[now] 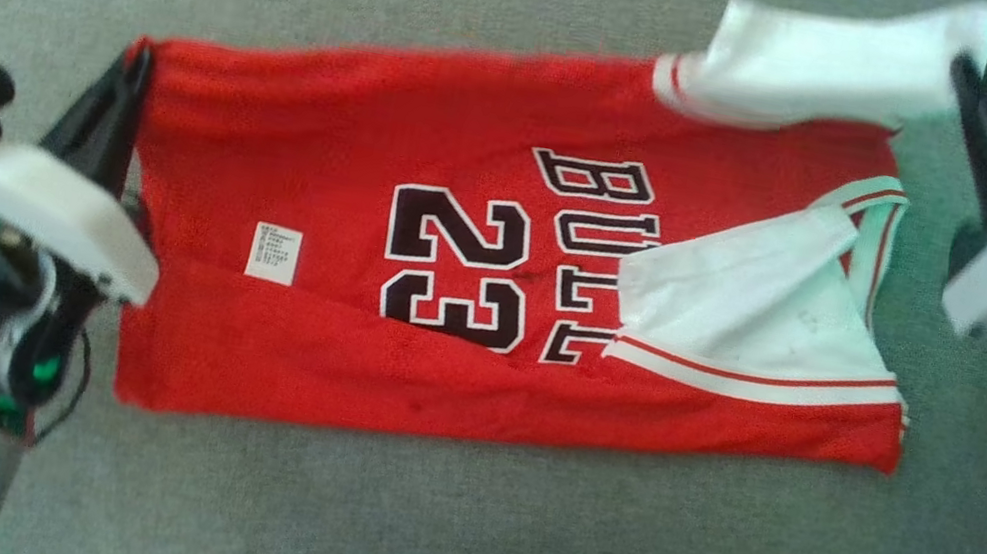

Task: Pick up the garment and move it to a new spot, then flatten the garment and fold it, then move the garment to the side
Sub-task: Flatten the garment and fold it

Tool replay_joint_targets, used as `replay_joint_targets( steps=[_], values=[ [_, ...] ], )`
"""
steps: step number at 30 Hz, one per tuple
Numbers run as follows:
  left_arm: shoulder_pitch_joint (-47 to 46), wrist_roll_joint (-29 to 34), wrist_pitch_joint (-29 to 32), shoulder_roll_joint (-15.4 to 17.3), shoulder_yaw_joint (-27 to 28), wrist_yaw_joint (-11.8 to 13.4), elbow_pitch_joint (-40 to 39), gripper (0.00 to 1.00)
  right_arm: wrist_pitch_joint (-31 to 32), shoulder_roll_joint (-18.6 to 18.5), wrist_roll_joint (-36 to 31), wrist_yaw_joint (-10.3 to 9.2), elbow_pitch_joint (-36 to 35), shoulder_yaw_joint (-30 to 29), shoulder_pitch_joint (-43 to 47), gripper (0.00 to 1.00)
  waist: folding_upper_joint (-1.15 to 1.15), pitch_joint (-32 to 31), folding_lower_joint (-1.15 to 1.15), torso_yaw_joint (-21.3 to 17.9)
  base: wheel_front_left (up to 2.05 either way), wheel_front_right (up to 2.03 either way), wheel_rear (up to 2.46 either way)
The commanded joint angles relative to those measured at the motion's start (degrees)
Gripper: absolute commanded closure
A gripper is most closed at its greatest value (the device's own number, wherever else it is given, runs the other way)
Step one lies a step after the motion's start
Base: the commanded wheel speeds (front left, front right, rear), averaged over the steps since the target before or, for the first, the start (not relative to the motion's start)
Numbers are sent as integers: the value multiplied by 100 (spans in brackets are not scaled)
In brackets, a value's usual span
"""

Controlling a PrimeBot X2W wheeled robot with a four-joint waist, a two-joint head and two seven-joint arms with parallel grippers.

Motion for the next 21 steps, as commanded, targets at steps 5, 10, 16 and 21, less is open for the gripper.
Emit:
replay_joint_targets(
  steps=[5, 10, 16, 21],
  values=[
    [685, -189, -151, 163, 419, 222, -668, 100, 44, 9, -246, -5, -1069, -584, 1314, 100, -1, -151, 0, -148, 0, 0, 0],
    [1290, -360, -273, 54, 547, 354, -857, 100, 246, 329, -417, -5, -1533, -941, 2129, 100, -1, -174, 0, -213, 0, 0, 0],
    [1637, -459, -367, -79, 519, 385, -770, 100, 324, 625, -550, -5, -1570, -1113, 2528, 100, -1, -222, 0, -222, 0, 0, 0],
    [1786, -604, -652, -337, 514, 374, -552, 53, 195, 917, -679, -5, -1417, -1344, 2882, 5, -1, -366, 0, -198, 0, 0, 0]
  ],
)
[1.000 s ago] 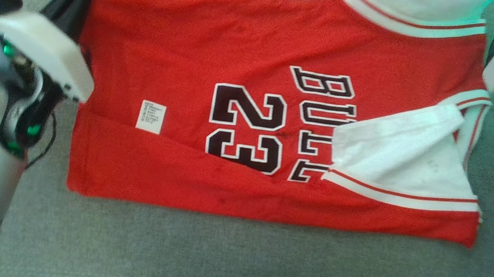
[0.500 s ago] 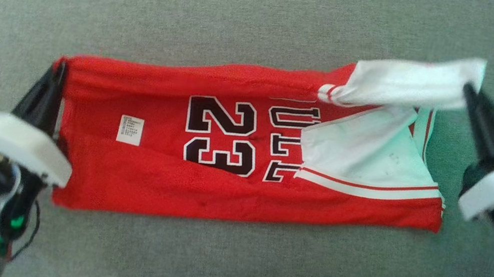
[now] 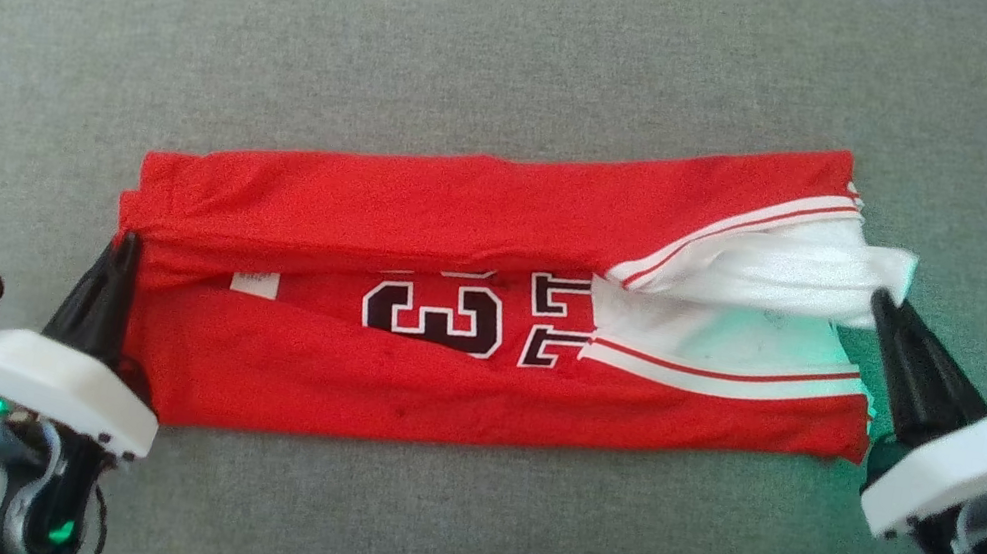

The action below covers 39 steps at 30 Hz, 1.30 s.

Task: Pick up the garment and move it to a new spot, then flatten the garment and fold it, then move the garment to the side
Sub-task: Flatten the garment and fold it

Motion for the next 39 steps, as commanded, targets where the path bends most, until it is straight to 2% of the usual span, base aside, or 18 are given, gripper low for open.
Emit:
replay_joint_targets(
  steps=[1, 2, 11, 17, 22, 29, 39],
  values=[
    [-13, -34, -108, 58, 248, 9, -148, 14, -93, -39, -35, -5, -160, -16, 153, 0, 0, -57, 0, 8, 0, 0, 0],
    [50, -65, -173, 21, 266, 5, -137, 0, -126, -6, -47, -5, -170, -69, 242, 0, 0, -94, 0, 12, 0, 0, 0],
    [615, -92, -929, -251, 499, 148, -364, 0, -215, 236, -173, -5, -486, -683, 1028, 0, 0, -467, 0, 60, 0, 0, 0],
    [571, 170, -1246, -247, 503, 252, -376, 0, 39, 343, -354, -5, -509, -810, 750, 0, 0, -591, 0, 117, 0, 0, 0],
    [484, 275, -1363, -342, 435, 298, -285, 0, 515, 414, -508, -5, 6, -761, 253, 0, 0, -654, 0, 248, 0, 0, 0],
    [447, 302, -1452, -449, 384, 295, -131, 0, 1279, 273, -646, -5, 891, -582, -405, 0, 0, -653, 0, 524, 0, 0, 0],
    [430, 291, -1539, -552, 395, 228, 48, 0, 1858, 229, -498, -5, 1686, -601, -789, 0, 0, -634, 0, 874, 0, 0, 0]
  ],
)
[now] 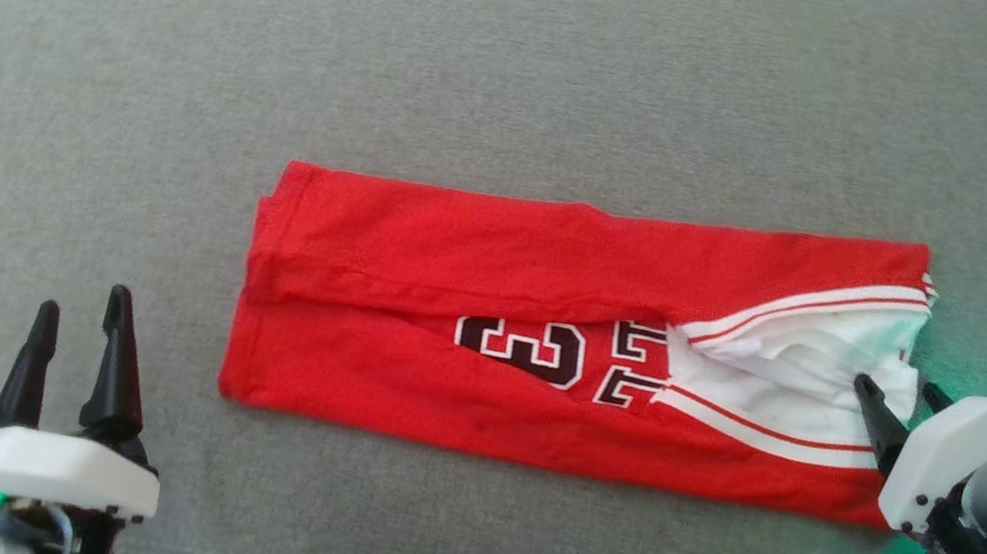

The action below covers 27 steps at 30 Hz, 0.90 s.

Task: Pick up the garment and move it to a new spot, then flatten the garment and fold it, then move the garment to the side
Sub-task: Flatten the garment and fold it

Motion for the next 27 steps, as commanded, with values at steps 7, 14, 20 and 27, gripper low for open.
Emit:
replay_joint_targets(
  steps=[7, 14, 20, 27],
  values=[
    [-232, 25, -96, -17, 235, -48, -63, 0, 318, -4, 318, -5, 91, 254, -214, 0, 0, 11, 0, 172, 0, 0, 0],
    [-250, 39, -115, -38, 285, -65, -18, 0, 487, -25, 394, -5, 143, 602, -250, 73, 0, 13, 0, 143, 0, 0, 0],
    [-251, 63, -123, -13, 315, -82, 22, 0, 160, 7, 426, -5, 222, 590, -428, 100, 0, -36, 0, 3, 0, 0, 0],
    [-224, 94, -126, 31, 310, -93, 33, 0, 31, -418, 547, -5, -57, 304, -444, 100, 0, -122, 0, -284, 0, 0, 0]
  ],
)
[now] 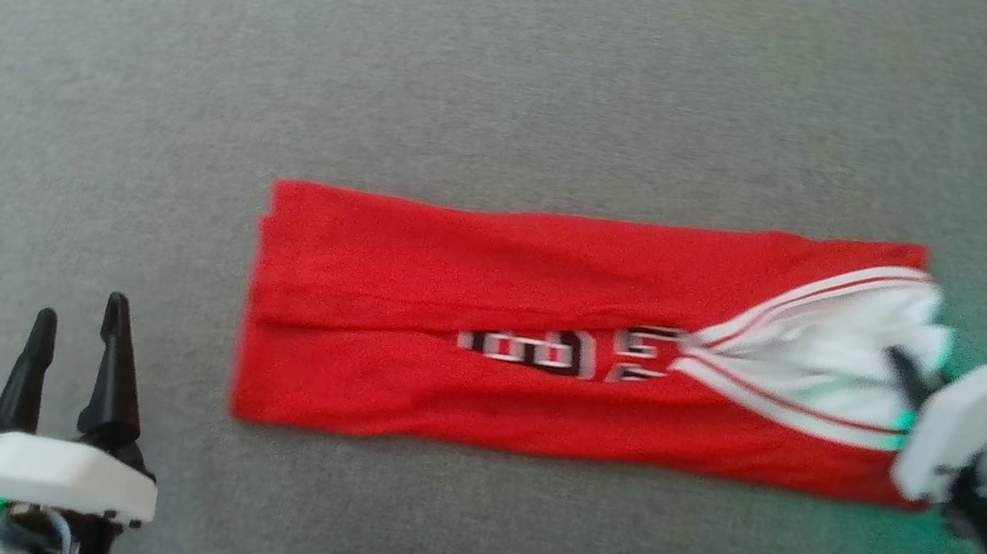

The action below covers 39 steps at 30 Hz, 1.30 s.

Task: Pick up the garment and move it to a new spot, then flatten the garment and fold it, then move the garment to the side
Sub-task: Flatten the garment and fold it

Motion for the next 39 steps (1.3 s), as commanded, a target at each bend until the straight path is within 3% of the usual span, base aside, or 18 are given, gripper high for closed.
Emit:
replay_joint_targets(
  steps=[1, 5, 10, 20, 25, 31, 39],
  values=[
    [-224, 43, -61, 102, 234, 1, -162, 0, -46, -302, 16, -5, -288, -115, -68, 100, 0, -27, 0, -102, 0, 0, 0],
    [-236, 54, -52, 120, 220, 16, -181, 0, 38, -521, 68, -5, -610, -369, 91, 100, 0, -17, 0, -243, 0, 0, 0],
    [-255, 60, -24, 159, 208, 32, -196, 0, 115, -424, 254, -5, -1223, -321, 304, 100, 0, -23, 0, -358, 0, 0, 0],
    [-299, 62, 27, 199, 149, 29, -199, 0, 323, -127, 664, -5, -2331, 420, 493, 100, 0, -125, 0, -237, 0, 0, 0],
    [-278, 25, 17, 169, 123, 6, -149, 0, 513, 200, 986, -5, -2732, 1123, 439, 100, 0, -233, 0, -24, 0, 0, 0],
    [-267, 5, 1, 128, 74, -41, -88, 0, 441, 738, 1159, -5, -2540, 1765, 283, 100, 0, -310, 0, 226, 0, 0, 0],
    [-332, 23, -6, 115, -3, -84, -36, 0, -236, 1421, 1411, -5, -1272, 2221, -303, 100, 0, -218, 0, 631, 0, 0, 0]
  ],
)
